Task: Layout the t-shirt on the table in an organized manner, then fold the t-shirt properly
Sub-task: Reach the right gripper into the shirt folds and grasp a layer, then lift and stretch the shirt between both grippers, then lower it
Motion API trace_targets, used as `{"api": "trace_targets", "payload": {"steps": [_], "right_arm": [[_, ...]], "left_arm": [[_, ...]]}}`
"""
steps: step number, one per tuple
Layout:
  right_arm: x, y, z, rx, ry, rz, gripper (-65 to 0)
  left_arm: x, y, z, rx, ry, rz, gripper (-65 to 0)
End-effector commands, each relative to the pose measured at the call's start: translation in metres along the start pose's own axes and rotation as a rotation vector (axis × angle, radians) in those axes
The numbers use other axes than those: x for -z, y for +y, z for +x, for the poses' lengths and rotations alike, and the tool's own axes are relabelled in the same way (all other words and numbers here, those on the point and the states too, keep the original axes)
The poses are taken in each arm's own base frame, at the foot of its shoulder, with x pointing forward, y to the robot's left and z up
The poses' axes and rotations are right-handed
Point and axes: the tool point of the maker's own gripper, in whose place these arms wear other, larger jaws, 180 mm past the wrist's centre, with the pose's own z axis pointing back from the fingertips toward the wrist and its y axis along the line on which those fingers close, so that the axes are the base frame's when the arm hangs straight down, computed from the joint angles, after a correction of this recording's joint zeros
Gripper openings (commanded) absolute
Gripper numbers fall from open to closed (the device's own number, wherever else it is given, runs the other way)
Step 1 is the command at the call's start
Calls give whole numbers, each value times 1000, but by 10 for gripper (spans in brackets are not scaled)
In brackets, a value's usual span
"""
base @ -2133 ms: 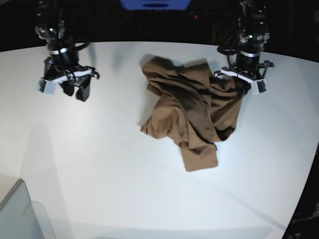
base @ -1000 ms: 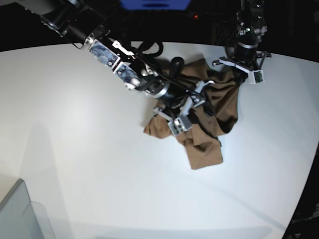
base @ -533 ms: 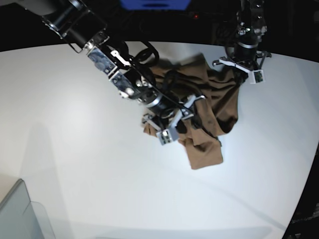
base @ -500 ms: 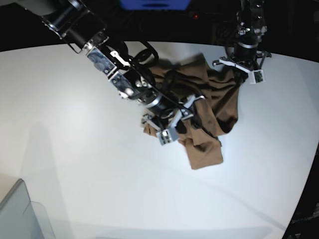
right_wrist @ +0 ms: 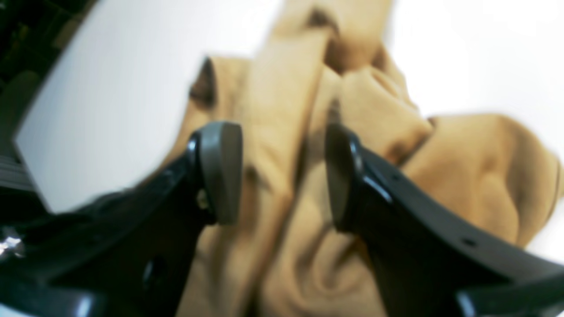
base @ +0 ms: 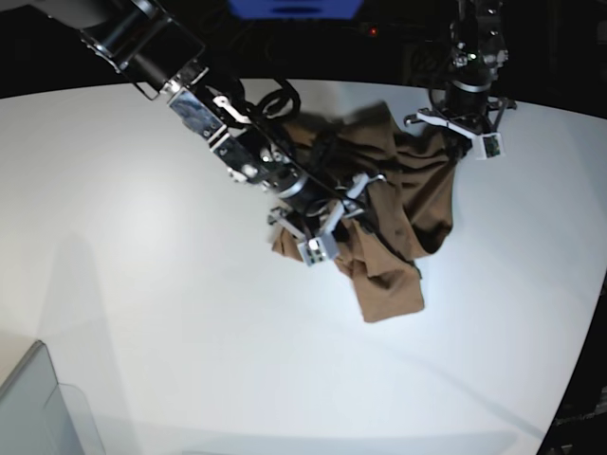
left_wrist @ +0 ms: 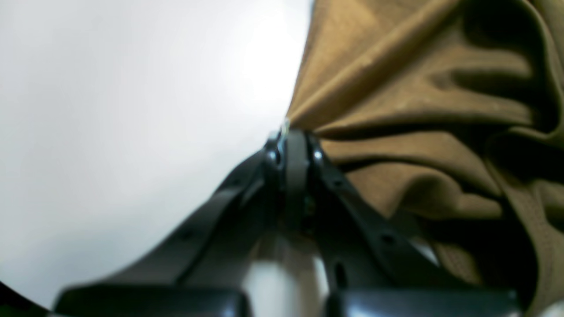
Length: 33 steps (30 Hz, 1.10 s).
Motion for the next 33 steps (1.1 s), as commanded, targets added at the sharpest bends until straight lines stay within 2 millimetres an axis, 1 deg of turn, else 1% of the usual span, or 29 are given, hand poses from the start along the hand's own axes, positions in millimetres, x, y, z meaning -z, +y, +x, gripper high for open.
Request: {"api": "trace_targets", "payload": {"steps": [1, 4, 5, 7, 8, 11, 12, 13, 15, 16, 17, 19, 21, 23, 24, 25, 27, 29, 30, 32, 33], "right_arm": [[1, 4, 18, -3, -50, 13, -339], [1, 3, 20, -2, -70, 12, -344], [1, 4, 23, -1, -86, 14, -355], [0, 3, 28, -3, -114, 14, -415], [-1, 2, 29, -4, -121, 13, -459], [-2, 2, 34, 0, -138, 15, -630], [-3, 3, 37, 0, -146, 16, -650], [-5, 0, 41, 6, -158, 11, -650], [-12, -13, 51, 49, -209, -23, -650], [-19, -25, 60, 81, -257, -53, -650], [-27, -38, 69, 112, -309, -87, -650], [-39, -57, 83, 176, -386, -141, -650], [-54, -88, 93, 244, -449, -220, -650], [-70, -114, 94, 306, -486, -292, -650], [-79, -127, 93, 336, -507, -330, -650], [-87, -140, 91, 359, -522, -365, -650], [-105, -167, 82, 411, -543, -441, -650], [-127, -195, 68, 519, -568, -502, -650], [-139, -210, 57, 577, -579, -535, -650], [-158, -230, 34, 681, -587, -583, -650], [-168, -240, 16, 727, -575, -614, -650]], "left_arm": [[-1, 1, 1, 1, -2, 0, -649], [-1, 1, 1, 1, -2, 0, -649], [-1, 1, 1, 1, -2, 0, -649], [-1, 1, 2, 1, -3, -1, -649], [-1, 1, 2, 1, -3, -1, -649], [-2, 3, 6, 1, -14, 5, -649], [-3, 4, 5, 1, -13, 6, -649], [-5, 5, 4, 3, -9, 9, -649], [-11, 4, 12, 9, -32, 3, -649], [-15, 6, 20, 11, -52, 8, -649], [-21, 11, 33, 9, -87, 21, -649], [-29, 17, 55, 4, -147, 43, -649], [-35, 24, 77, -9, -208, 69, -649], [-41, 30, 94, -15, -252, 91, -649], [-42, 30, 107, -16, -287, 93, -649], [-43, 30, 116, -16, -311, 96, -649], [-43, 31, 130, -20, -350, 100, -649], [-42, 29, 141, -25, -379, 97, -649], [-41, 28, 145, -27, -389, 96, -649], [-37, 26, 150, -44, -402, 94, -649], [-36, 23, 151, -61, -408, 93, -649]]}}
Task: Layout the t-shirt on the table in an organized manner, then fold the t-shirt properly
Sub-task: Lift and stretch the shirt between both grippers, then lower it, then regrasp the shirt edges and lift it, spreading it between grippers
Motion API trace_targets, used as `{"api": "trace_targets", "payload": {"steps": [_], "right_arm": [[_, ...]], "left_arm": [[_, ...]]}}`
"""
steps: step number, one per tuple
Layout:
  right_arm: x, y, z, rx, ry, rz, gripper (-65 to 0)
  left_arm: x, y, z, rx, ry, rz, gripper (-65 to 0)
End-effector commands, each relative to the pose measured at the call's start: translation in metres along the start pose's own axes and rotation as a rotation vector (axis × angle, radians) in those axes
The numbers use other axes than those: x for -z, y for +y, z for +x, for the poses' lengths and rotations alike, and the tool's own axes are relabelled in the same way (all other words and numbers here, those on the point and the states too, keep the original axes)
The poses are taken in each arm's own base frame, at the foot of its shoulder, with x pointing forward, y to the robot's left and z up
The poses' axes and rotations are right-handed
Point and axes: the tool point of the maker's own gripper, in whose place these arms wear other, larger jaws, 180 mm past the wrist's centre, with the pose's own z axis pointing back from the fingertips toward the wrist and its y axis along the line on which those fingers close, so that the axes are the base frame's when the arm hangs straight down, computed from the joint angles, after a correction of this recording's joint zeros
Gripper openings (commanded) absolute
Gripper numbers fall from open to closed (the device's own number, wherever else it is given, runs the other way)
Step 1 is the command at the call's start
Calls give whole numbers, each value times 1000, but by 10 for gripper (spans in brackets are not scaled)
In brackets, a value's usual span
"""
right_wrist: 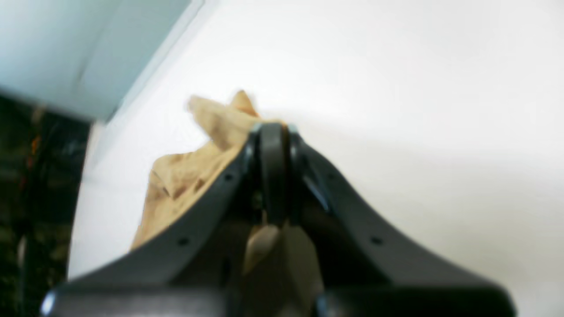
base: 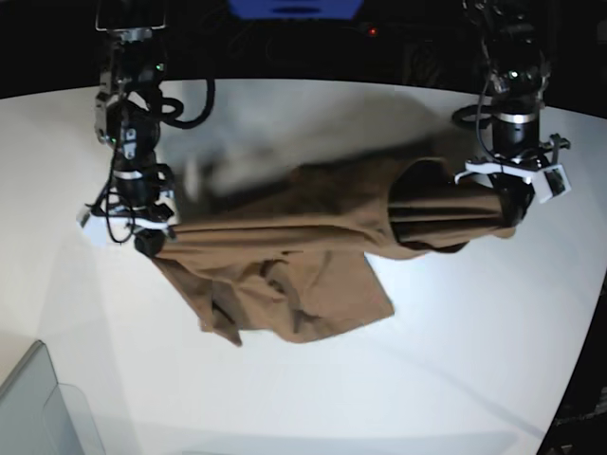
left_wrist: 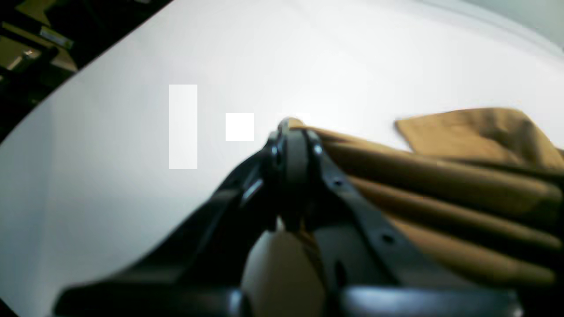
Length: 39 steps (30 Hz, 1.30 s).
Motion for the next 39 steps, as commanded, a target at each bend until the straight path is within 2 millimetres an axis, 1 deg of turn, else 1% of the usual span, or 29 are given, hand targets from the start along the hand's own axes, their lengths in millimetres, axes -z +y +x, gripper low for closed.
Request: {"api": "trace_targets", "payload": {"steps": [1, 2, 4, 5, 7, 9, 11, 13, 14, 16, 21, 22, 25, 28, 29, 31, 32, 35, 37, 39], "right_arm": [[-4, -18, 7, 31, -27, -42, -650], [-8, -33, 4, 37, -13, -74, -650], [-16, -59, -13, 19, 36, -130, -650], [-19, -69, -18, 7, 54, -149, -650], [-26, -81, -38, -10, 110, -173, -650], [-31, -84, -47, -29, 138, -175, -650], [-32, -78, -55, -50, 166, -153, -650], [-32, -67, -46, -95, 164, -111, -650], [-34, -61, -48, -110, 172, -90, -650], [-34, -44, -38, -141, 157, -38, -650], [-33, -18, -8, -186, 100, 39, -650], [-33, -16, -1, -195, 87, 44, -650], [-35, -20, 29, -173, 4, 25, -650], [-43, -27, 39, -108, -50, -11, -650], [-45, -26, 39, -93, -53, -10, -650], [-47, -17, 37, -79, -58, 9, -650], [-47, -8, 34, -79, -51, 31, -650], [-51, 27, 19, -108, -7, 130, -650], [-56, 50, 0, -133, 49, 201, -650], [-63, 65, -24, -151, 117, 252, -650]], "left_arm": [[1, 1, 13, -7, -55, 17, -649], [1, 1, 9, -14, -44, 19, -649], [2, 2, -5, -24, -9, 24, -649], [3, 1, -15, -28, 16, 23, -649], [6, 6, -47, -39, 95, 40, -649], [10, 11, -74, -49, 160, 56, -649], [10, 15, -94, -54, 209, 68, -649], [8, 15, -98, -55, 220, 70, -649], [8, 15, -96, -54, 217, 68, -649], [4, 13, -89, -52, 200, 63, -649], [-14, 3, -68, -71, 150, 56, -649], [-18, 1, -64, -75, 141, 55, -649], [-22, -1, -48, -85, 99, 58, -649], [-21, -4, -35, -89, 64, 53, -649], [-20, -4, -33, -89, 58, 53, -649], [-11, -10, -16, -100, 11, 43, -649], [-7, -12, -9, -105, -9, 38, -649], [9, -21, 18, -119, -84, 18, -649], [21, -26, 38, -126, -139, 7, -649], [31, -21, 60, -114, -195, 8, -649]]}}
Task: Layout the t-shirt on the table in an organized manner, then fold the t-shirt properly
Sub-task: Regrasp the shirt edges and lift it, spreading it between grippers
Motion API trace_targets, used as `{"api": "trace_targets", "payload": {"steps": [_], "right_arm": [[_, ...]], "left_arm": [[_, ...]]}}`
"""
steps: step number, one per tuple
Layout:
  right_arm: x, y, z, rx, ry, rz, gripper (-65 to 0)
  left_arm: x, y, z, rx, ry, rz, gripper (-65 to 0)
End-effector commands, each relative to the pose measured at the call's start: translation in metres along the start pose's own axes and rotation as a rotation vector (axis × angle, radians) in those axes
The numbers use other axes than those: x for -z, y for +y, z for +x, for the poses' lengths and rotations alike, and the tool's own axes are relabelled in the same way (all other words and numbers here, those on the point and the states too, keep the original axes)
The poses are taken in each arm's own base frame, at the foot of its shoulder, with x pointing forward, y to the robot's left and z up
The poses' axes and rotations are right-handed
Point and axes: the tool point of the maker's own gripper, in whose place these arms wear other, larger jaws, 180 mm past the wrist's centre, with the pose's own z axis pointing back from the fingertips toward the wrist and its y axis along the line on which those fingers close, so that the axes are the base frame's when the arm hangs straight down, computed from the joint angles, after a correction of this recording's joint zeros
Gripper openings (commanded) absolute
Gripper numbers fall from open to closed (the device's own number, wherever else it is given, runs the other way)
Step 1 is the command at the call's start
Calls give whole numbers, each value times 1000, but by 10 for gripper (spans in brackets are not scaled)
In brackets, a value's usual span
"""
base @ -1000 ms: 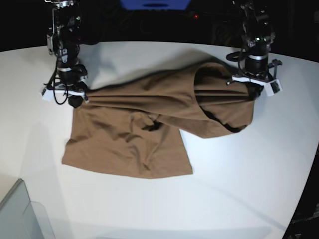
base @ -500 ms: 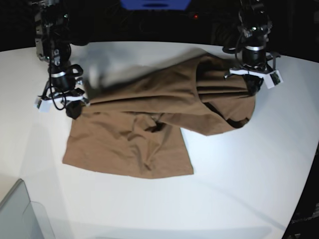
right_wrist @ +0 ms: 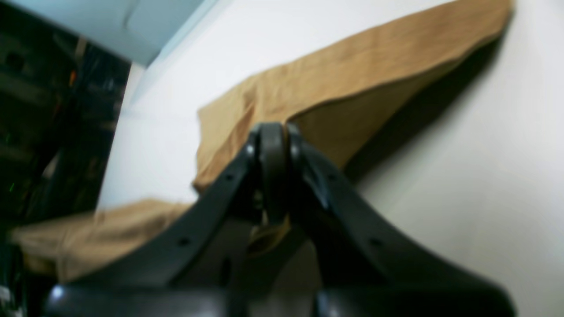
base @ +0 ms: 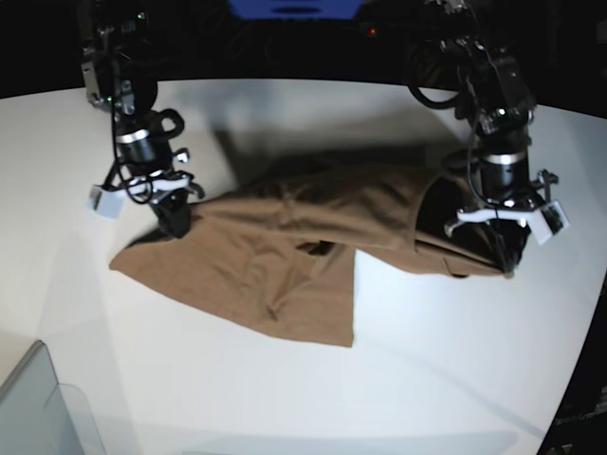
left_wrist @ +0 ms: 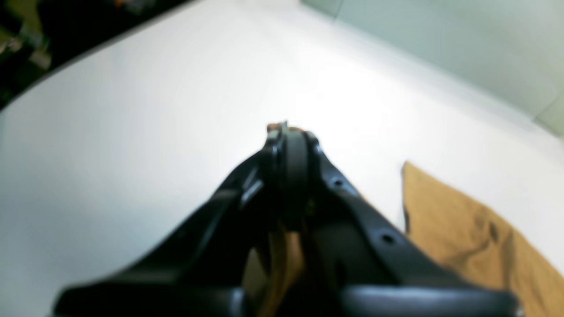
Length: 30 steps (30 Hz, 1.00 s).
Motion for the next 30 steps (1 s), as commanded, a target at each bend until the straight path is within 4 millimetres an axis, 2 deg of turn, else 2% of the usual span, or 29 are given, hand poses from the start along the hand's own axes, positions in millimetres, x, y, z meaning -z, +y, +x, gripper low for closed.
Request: {"api": "trace_targets", "payload": {"steps": [1, 3, 6, 9, 10, 11, 14, 17, 20, 24, 27, 30], "right_arm": [[0, 10, -3, 15, 2, 25, -650], [-2, 14, -31, 17, 75, 35, -650], [-4, 18, -69, 15, 174, 47, -650], [-10, 20, -97, -29, 265, 70, -650], [-11, 24, -100, -41, 276, 86, -650], [-11, 26, -102, -60, 289, 102, -650], [-14, 34, -110, -114, 334, 150, -649], [-16, 43, -117, -140, 360, 187, -557], [-17, 46, -120, -147, 368, 200, -482], [-15, 47, -104, -143, 327, 200, -438], [-14, 33, -85, -144, 283, 162, -436], [-10, 13, -62, -140, 223, 100, -434]], "left_arm": [[6, 6, 28, 20, -89, 13, -646], [15, 7, 39, 30, -101, 11, -645], [29, 25, 56, 48, -81, 48, -645], [39, 48, 50, 18, -7, 111, -641], [42, 54, 48, 7, 13, 127, -628], [46, 60, 44, 0, 42, 142, -599], [49, 69, 29, -6, 131, 159, -448], [46, 69, 27, -7, 139, 159, -328], [39, 66, 33, 5, 126, 154, -316], [14, 64, 33, 13, 118, 146, -316], [-5, 68, 13, -14, 174, 129, -316], [-17, 79, -25, -66, 278, 136, -316]]}}
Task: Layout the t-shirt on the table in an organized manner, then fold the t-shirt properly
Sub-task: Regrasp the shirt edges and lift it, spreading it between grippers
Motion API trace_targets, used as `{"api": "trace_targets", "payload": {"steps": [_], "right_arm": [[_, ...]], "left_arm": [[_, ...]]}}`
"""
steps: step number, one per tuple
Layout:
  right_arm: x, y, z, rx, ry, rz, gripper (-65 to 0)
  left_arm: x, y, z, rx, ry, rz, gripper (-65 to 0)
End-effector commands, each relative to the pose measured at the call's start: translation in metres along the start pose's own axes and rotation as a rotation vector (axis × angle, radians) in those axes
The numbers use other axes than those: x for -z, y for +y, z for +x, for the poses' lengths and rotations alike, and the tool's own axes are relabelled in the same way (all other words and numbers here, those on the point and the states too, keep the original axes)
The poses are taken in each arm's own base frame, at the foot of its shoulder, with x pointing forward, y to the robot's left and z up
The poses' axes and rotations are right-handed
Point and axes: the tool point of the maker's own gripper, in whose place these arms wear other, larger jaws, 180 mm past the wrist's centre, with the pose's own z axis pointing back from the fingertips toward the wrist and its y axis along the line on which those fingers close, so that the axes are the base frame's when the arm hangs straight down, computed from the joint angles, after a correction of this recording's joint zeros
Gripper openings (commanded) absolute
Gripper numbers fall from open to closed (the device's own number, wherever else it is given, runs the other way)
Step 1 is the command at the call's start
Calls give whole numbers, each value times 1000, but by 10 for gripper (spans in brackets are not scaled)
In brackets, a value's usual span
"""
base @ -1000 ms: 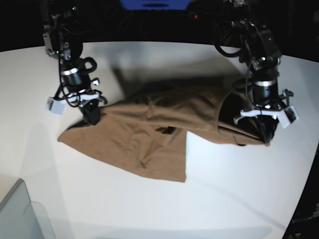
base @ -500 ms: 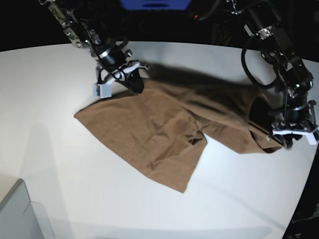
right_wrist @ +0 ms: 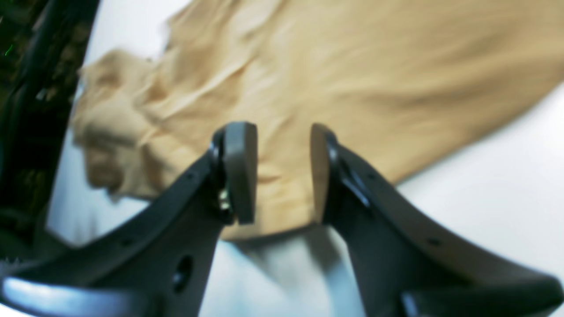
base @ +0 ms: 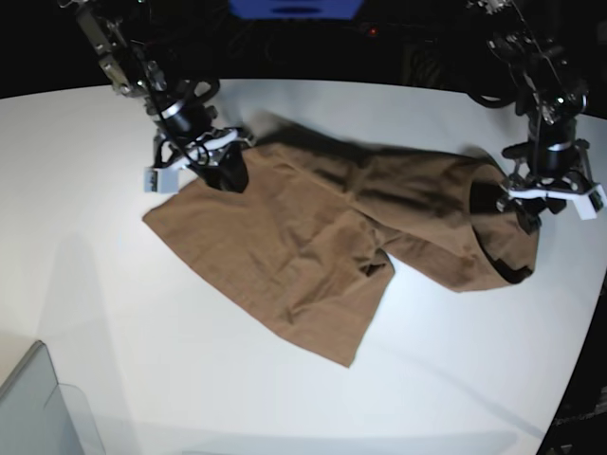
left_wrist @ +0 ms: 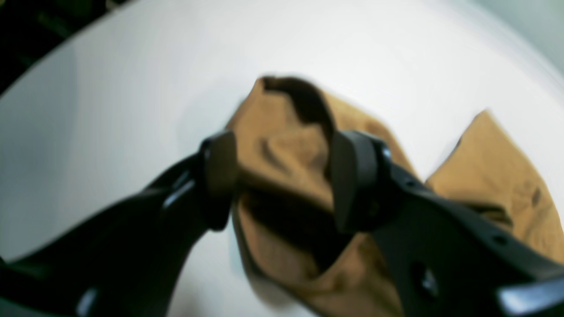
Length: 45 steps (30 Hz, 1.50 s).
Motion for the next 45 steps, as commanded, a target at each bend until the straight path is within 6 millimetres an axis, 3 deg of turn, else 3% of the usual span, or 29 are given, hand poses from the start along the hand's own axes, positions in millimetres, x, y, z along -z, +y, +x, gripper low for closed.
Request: {"api": "trace_targets", "payload": {"steps": [1, 6, 11, 14, 18, 19, 21, 26, 30, 33, 37, 42, 45], "right_arm": [[-1, -3, 19, 12, -57, -6, -427], [-2, -26, 57, 4, -148, -61, -373], [16, -47, 82, -13, -188, -108, -372], [29, -78, 83, -12, -176, -179, -371], [36, -115, 72, -5, -134, -270, -371], [36, -120, 69, -3, -125, -283, -371], [36, -127, 64, 0, -113, -301, -371], [37, -135, 51, 10, -83, -322, -373], [43, -124, 43, 37, -74, -302, -390], [45, -123, 46, 37, -80, -299, -473], [46, -138, 46, 37, -70, -334, -650], [32, -147, 55, 12, -93, -350, -650], [13, -145, 67, 22, -173, -350, -650]], "left_arm": [[3, 4, -5, -12, 12, 1, -316], [19, 23, -64, -92, 171, 36, -316], [33, 23, -79, -122, 215, 45, -325], [38, 21, -79, -131, 220, 41, -412], [43, 23, -94, -150, 258, 52, -624], [44, 24, -98, -152, 269, 55, -650], [44, 26, -103, -156, 282, 61, -640], [42, 28, -105, -157, 285, 63, -650], [41, 27, -100, -155, 276, 60, -650], [33, 27, -93, -142, 254, 56, -650], [24, 24, -78, -119, 210, 44, -650], [15, 24, -68, -96, 183, 40, -650], [7, 25, -65, -80, 174, 41, -650]]}}
